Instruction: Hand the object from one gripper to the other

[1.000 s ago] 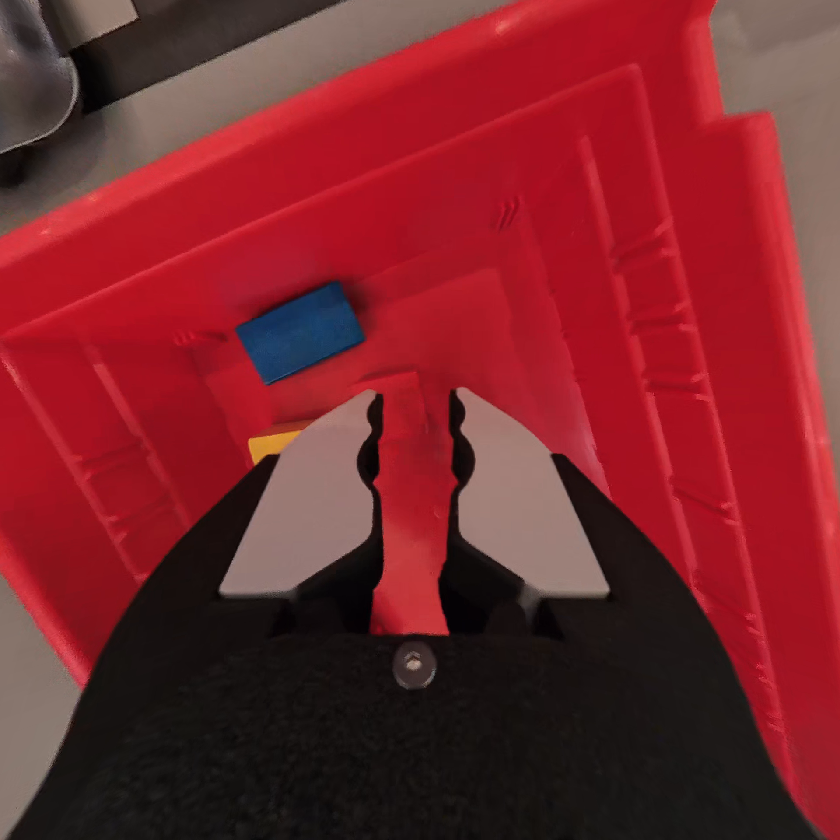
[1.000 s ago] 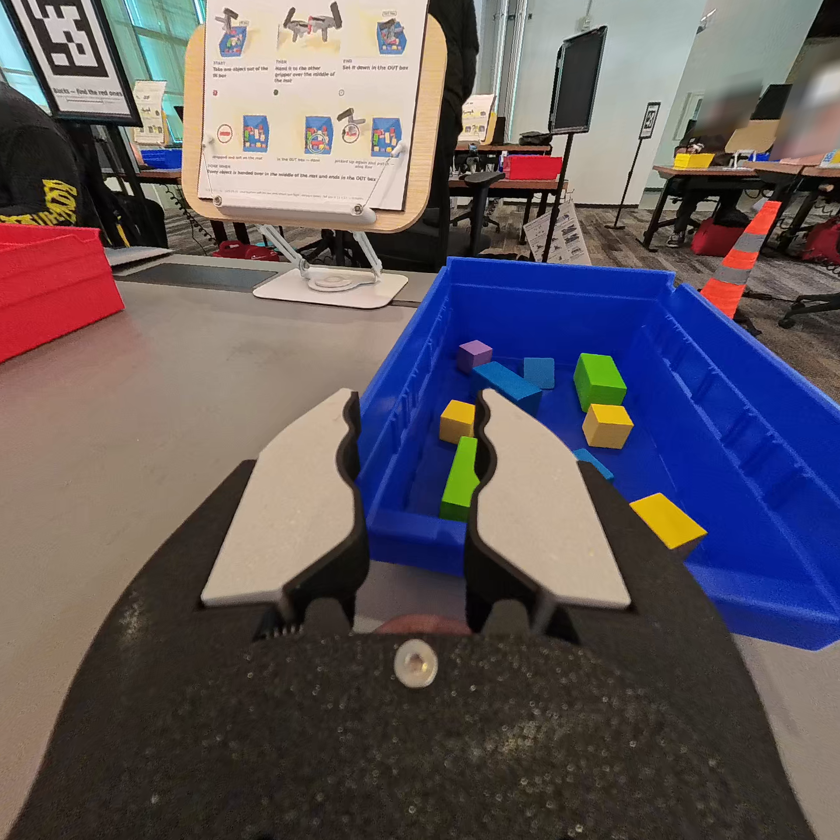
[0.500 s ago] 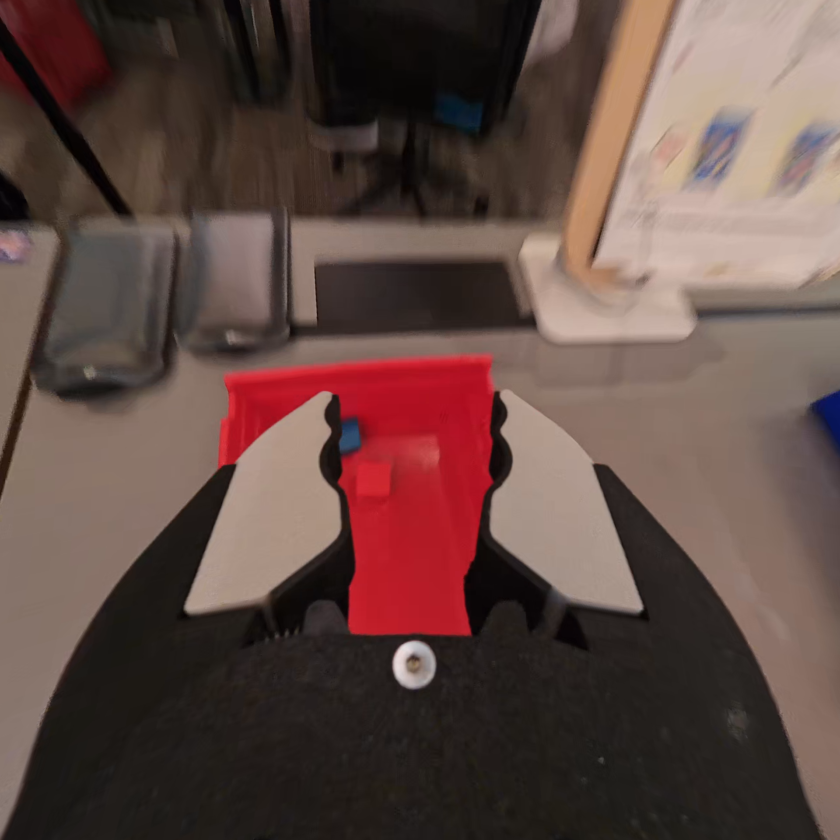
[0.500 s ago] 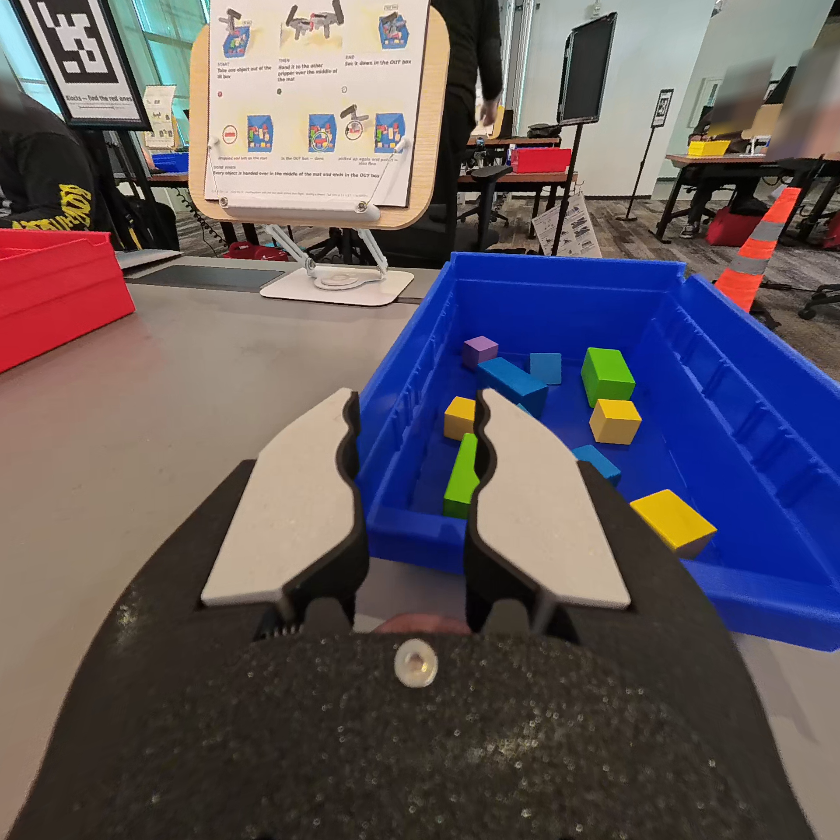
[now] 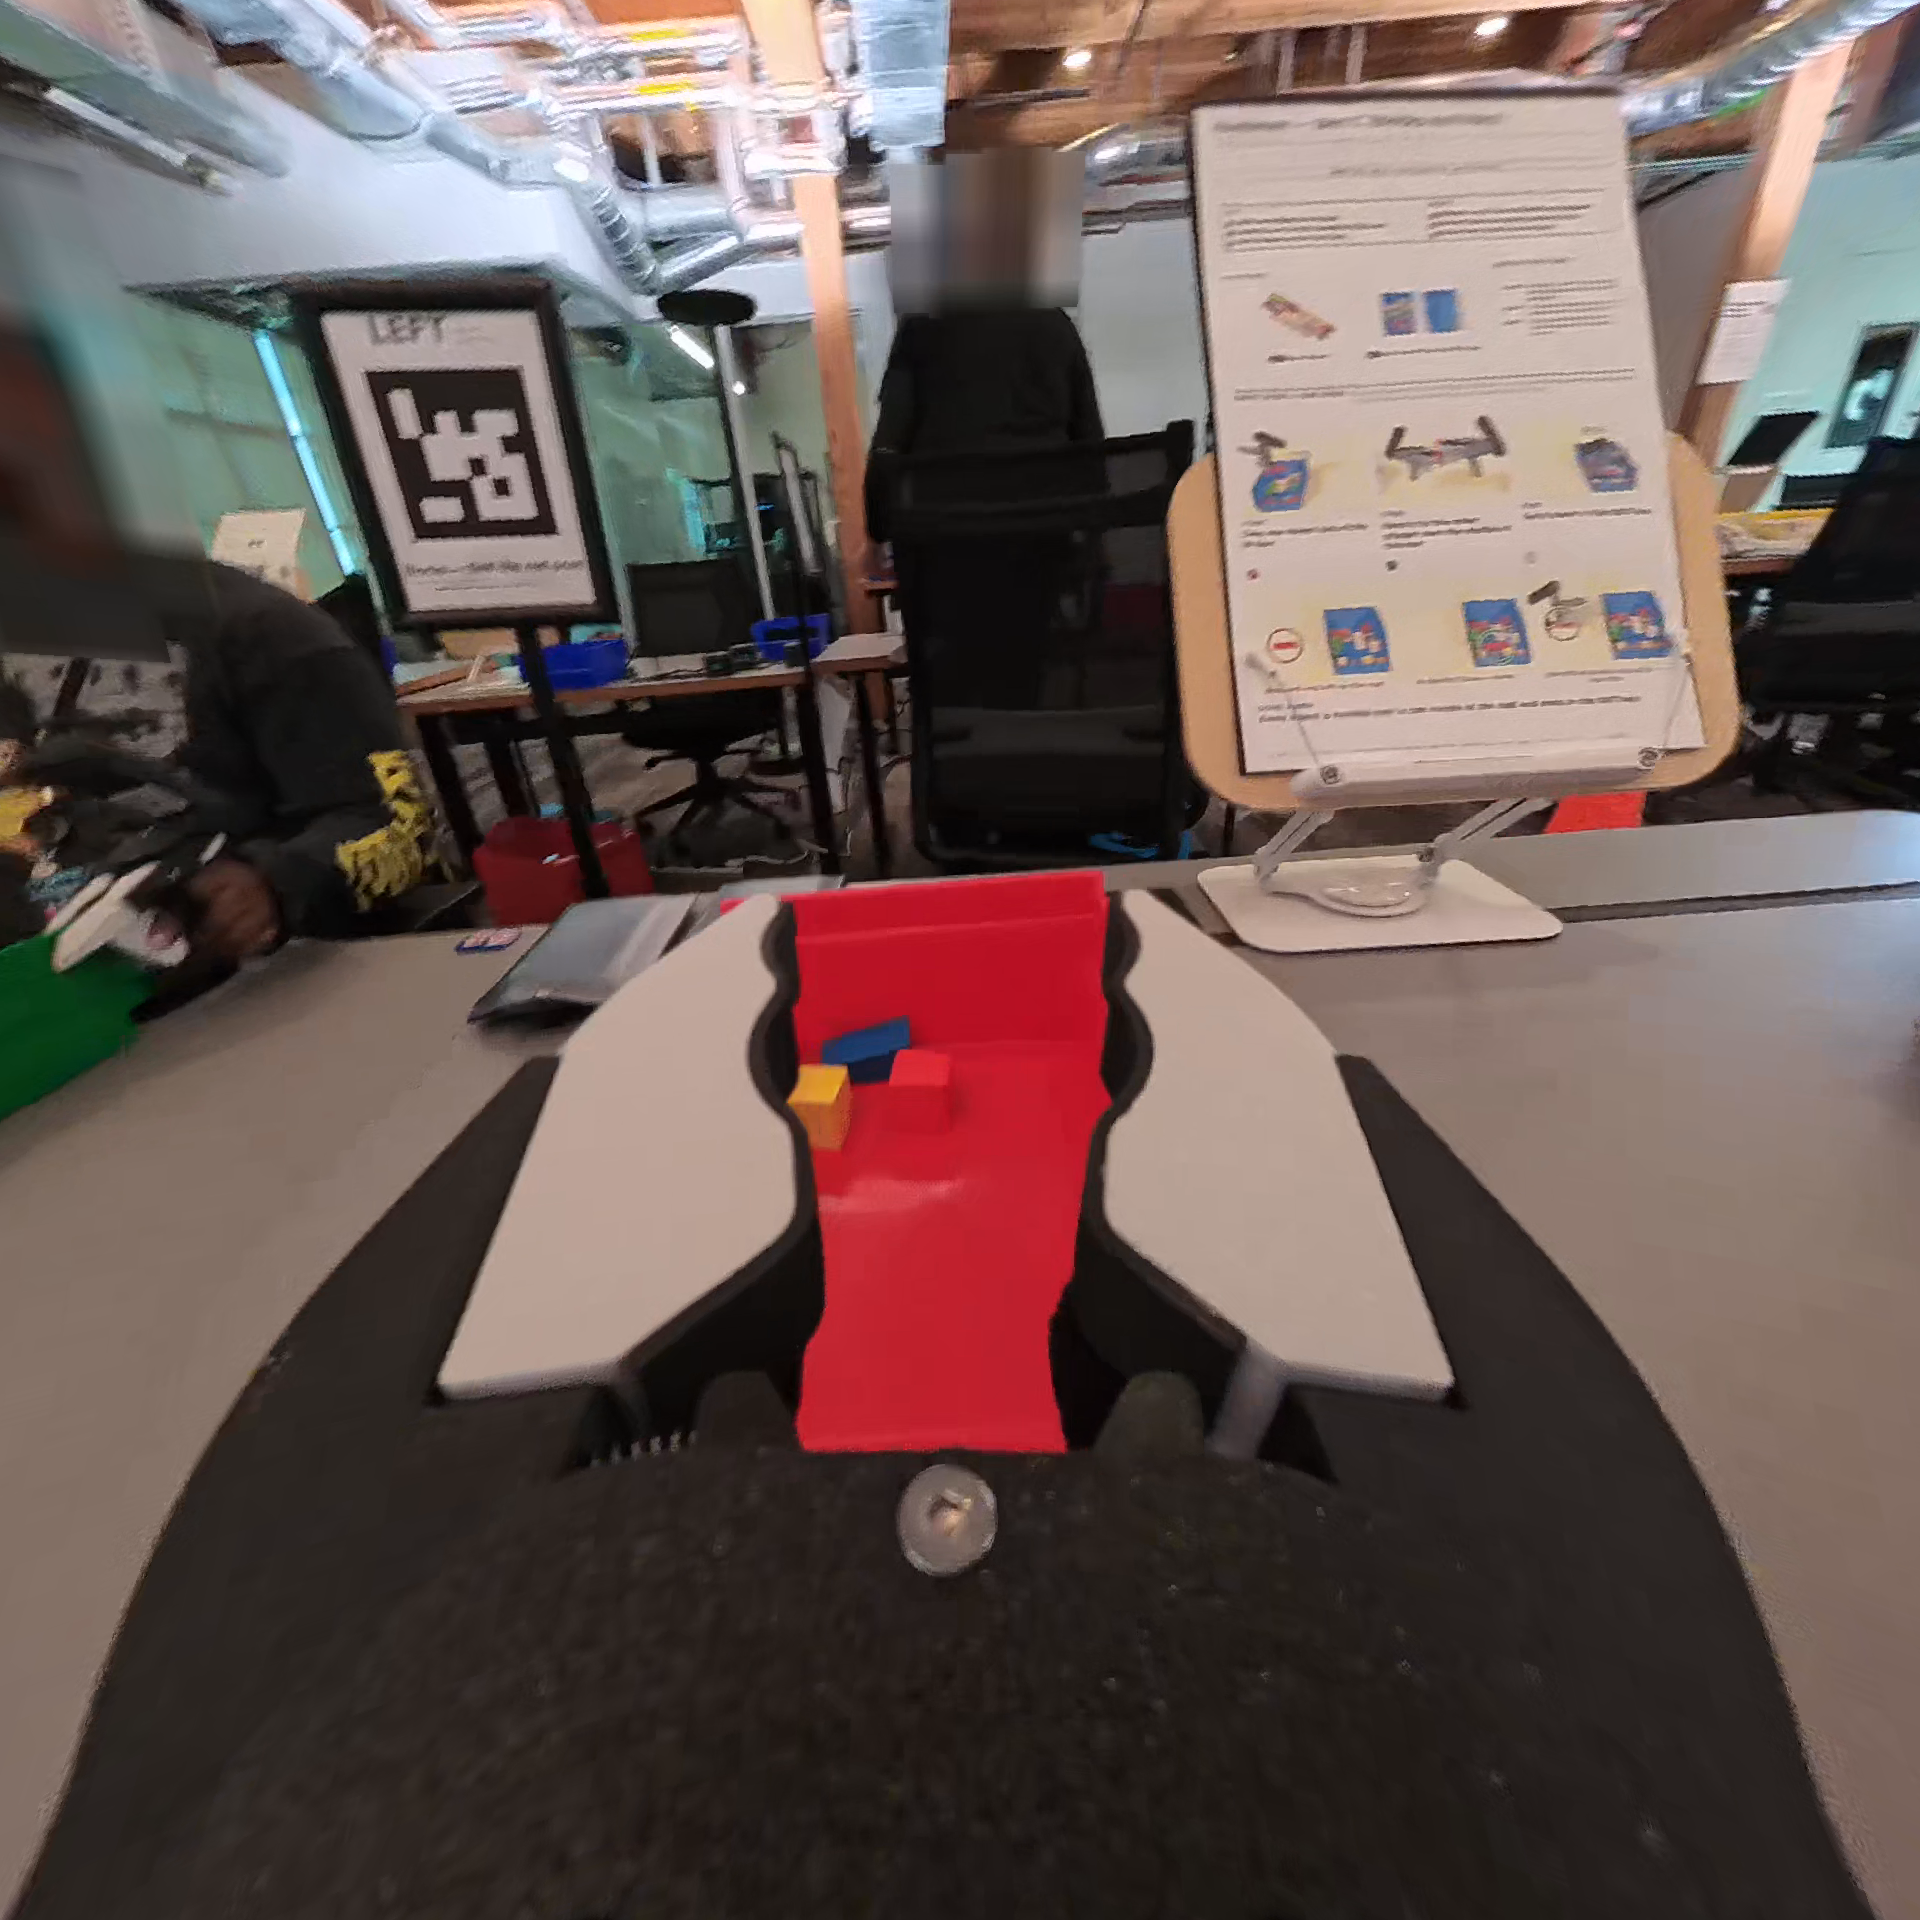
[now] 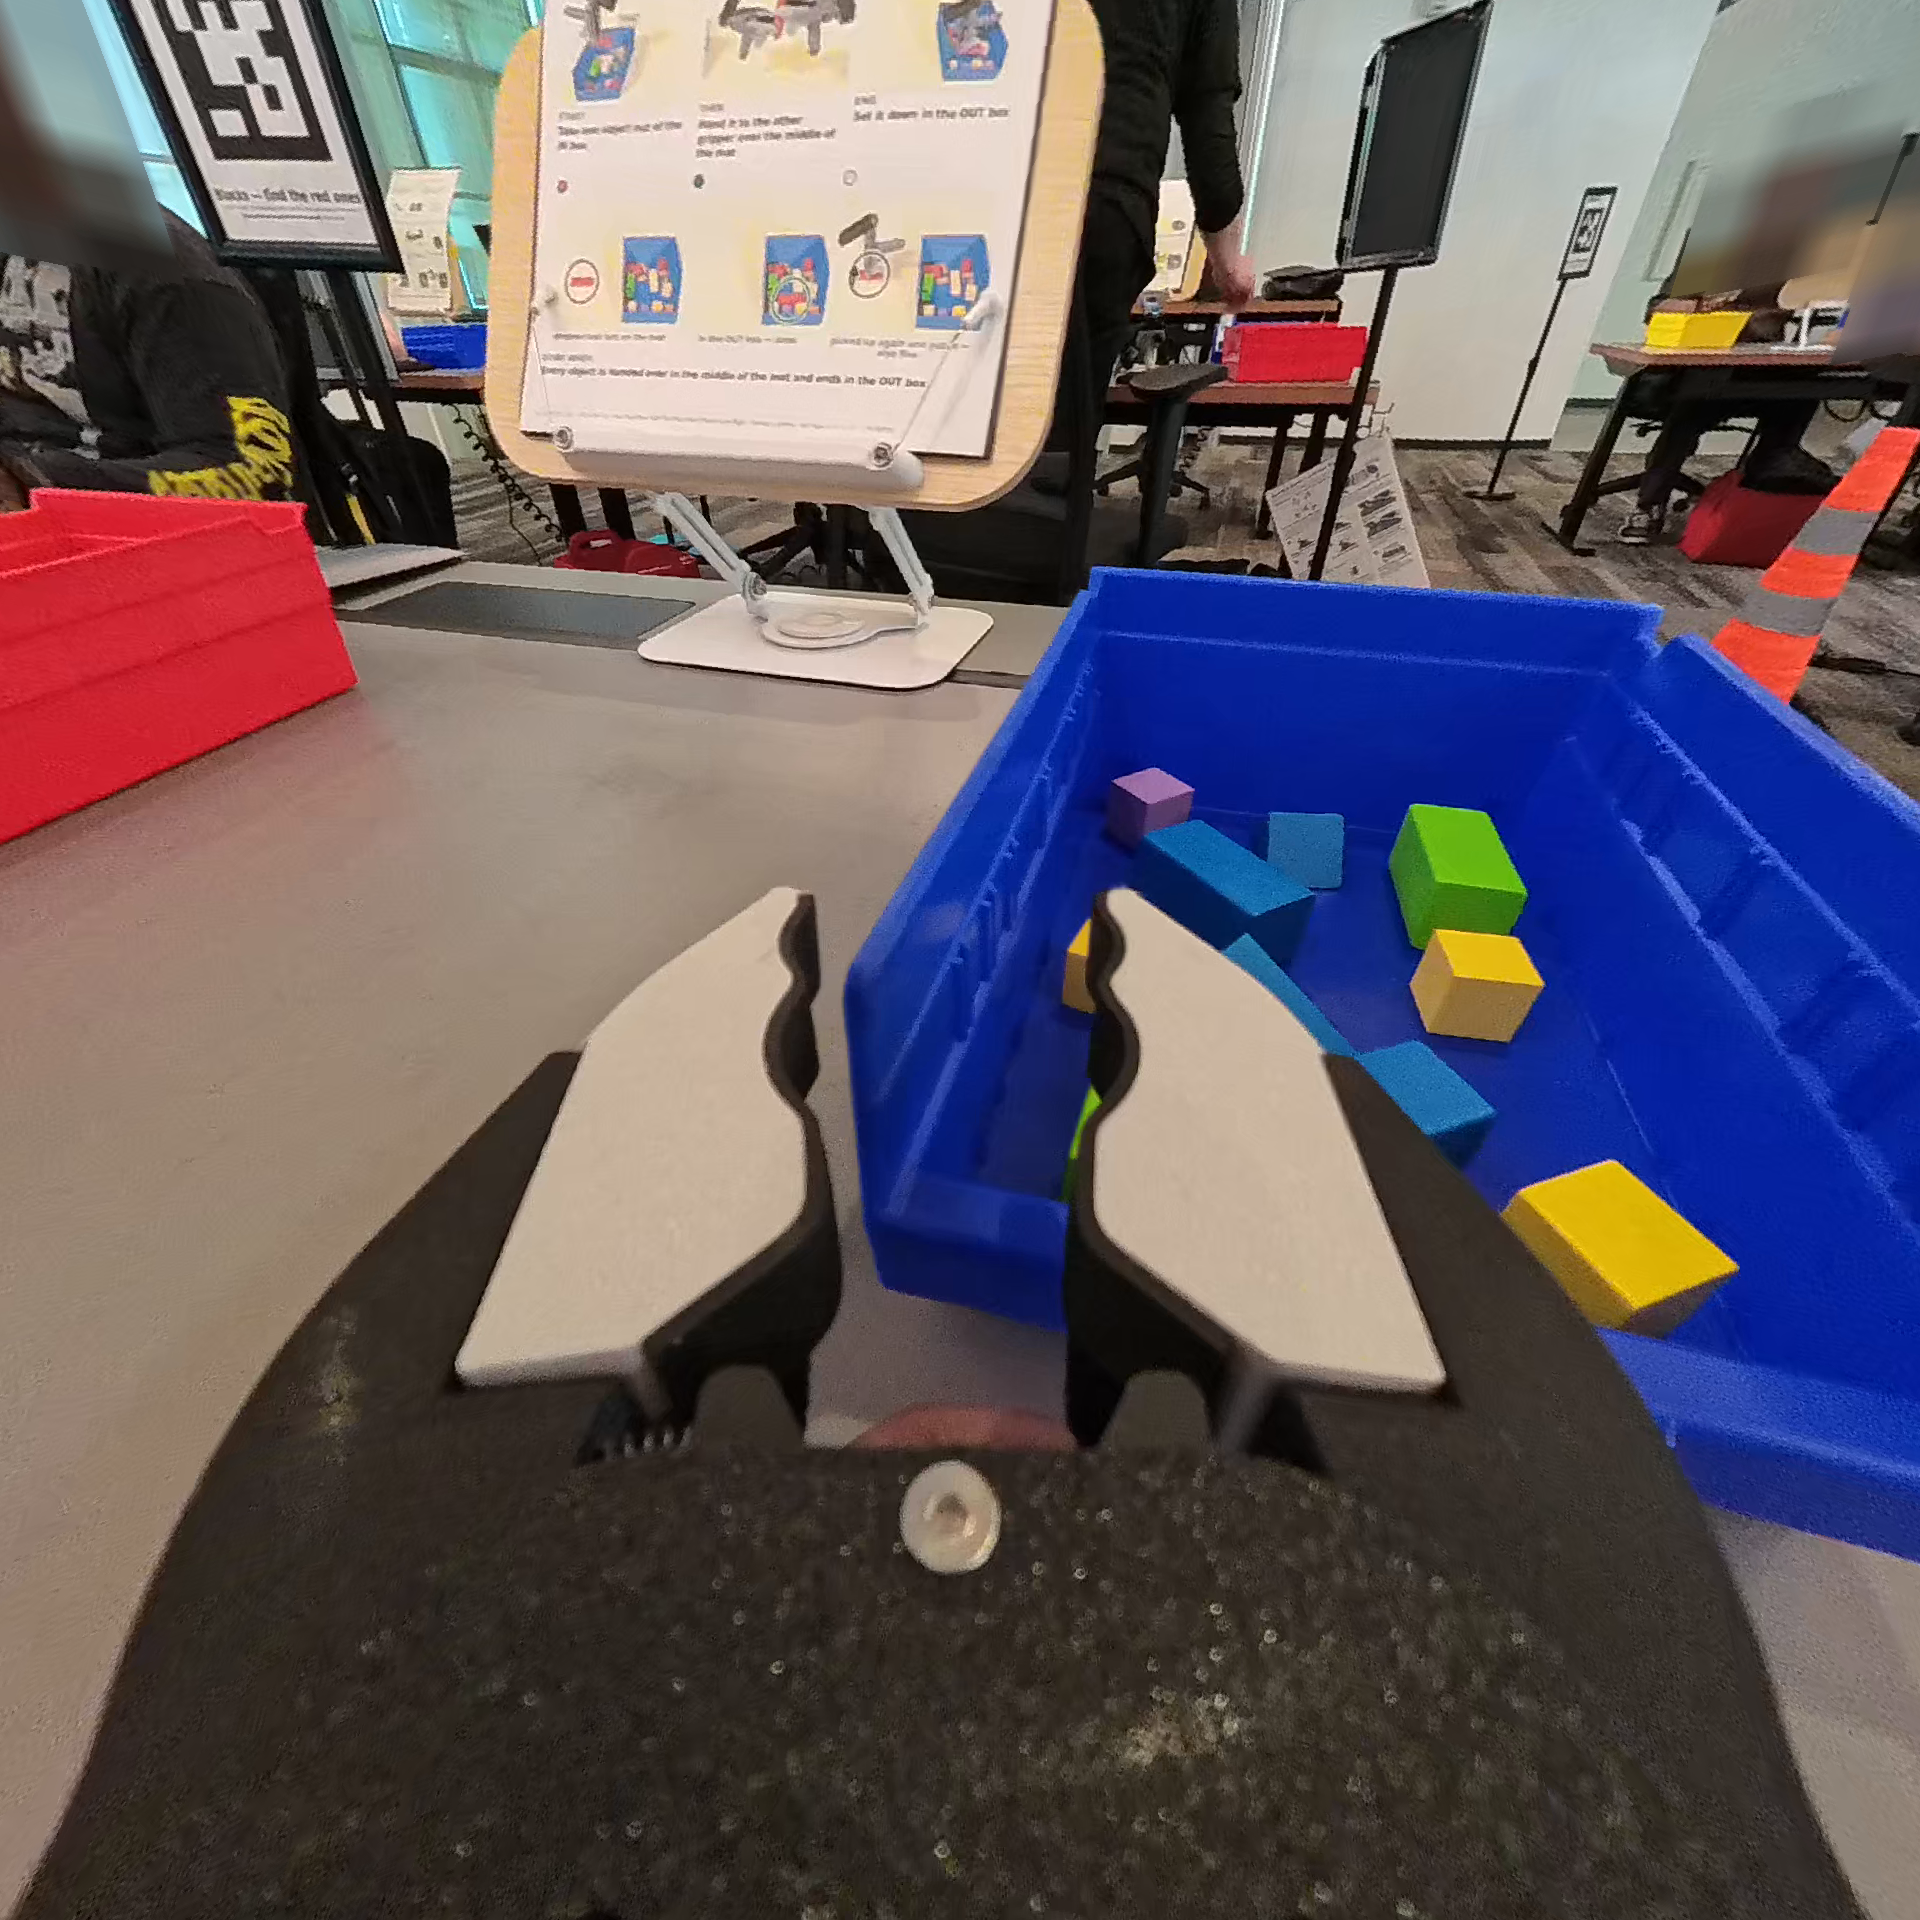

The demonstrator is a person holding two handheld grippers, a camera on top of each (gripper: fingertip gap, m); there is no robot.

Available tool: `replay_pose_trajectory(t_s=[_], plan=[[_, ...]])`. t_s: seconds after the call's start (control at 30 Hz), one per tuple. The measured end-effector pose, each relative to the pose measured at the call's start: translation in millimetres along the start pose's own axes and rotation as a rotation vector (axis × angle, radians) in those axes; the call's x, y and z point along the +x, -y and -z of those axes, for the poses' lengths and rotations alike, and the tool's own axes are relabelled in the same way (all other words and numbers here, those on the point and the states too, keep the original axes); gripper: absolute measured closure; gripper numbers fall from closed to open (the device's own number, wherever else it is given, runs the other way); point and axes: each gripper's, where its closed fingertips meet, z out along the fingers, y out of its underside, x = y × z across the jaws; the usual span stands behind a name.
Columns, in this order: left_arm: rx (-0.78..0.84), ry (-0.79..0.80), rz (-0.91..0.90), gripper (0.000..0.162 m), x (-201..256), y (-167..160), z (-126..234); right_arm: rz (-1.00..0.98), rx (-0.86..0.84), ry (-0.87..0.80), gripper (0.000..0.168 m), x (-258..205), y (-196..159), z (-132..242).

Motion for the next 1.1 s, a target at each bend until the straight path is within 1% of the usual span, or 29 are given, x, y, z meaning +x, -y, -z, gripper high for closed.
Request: replay_pose_trajectory(t_s=[0.03,0.07,0.13,0.17,0.23,0.33,0.4,0.43,0.57,0.6,0.63,0.7,0.77,0.87,0.93,1.0,1.1], plan=[[-0.020,-0.003,0.003,0.114,1,-5,4,0.004,-0.002,0.001,0.119,-1,0,0],[-0.057,-0.011,0.013,0.115,3,-12,5,0.006,-0.002,0.004,0.119,-2,0,0],[-0.186,-0.036,0.066,0.115,8,-30,6,0.005,-0.001,0.008,0.119,-3,0,0],[-0.236,-0.061,0.086,0.112,11,-36,5,0.005,0.001,0.007,0.119,-3,1,1],[-0.305,-0.085,0.115,0.097,14,-46,1,0.006,0.003,0.000,0.119,-2,1,3],[-0.393,-0.130,0.143,0.094,18,-56,-7,-0.007,0.005,-0.006,0.119,0,2,4],[-0.491,-0.180,0.165,0.094,22,-66,-22,-0.019,0.004,-0.006,0.119,1,1,4],[-0.558,-0.200,0.157,0.092,21,-74,-32,-0.022,0.001,-0.001,0.119,1,0,3],[-0.824,-0.267,0.107,0.092,19,-109,-88,-0.011,-0.009,0.004,0.119,-1,0,2],[-0.881,-0.276,0.106,0.096,18,-116,-103,-0.007,-0.010,0.007,0.119,-2,0,2],[-0.934,-0.272,0.103,0.100,16,-123,-117,-0.004,-0.010,0.010,0.119,-3,0,2],[-1.044,-0.258,0.067,0.099,11,-140,-140,0.002,-0.011,0.005,0.119,-3,0,3],[-1.135,-0.209,0.019,0.100,0,-156,-162,0.005,-0.013,-0.001,0.119,-2,0,5],[-1.247,-0.187,0.022,0.101,-7,-175,-184,0.000,-0.017,-0.003,0.119,0,-1,6],[-1.314,-0.158,0.009,0.107,-13,-188,-192,-0.008,-0.015,-0.005,0.119,2,-1,8],[-1.404,-0.103,-0.036,0.111,-23,-203,-192,-0.012,-0.012,-0.007,0.119,4,0,9],[-1.488,-0.099,-0.052,0.116,-24,-222,-187,-0.005,-0.013,-0.012,0.119,5,0,9]])
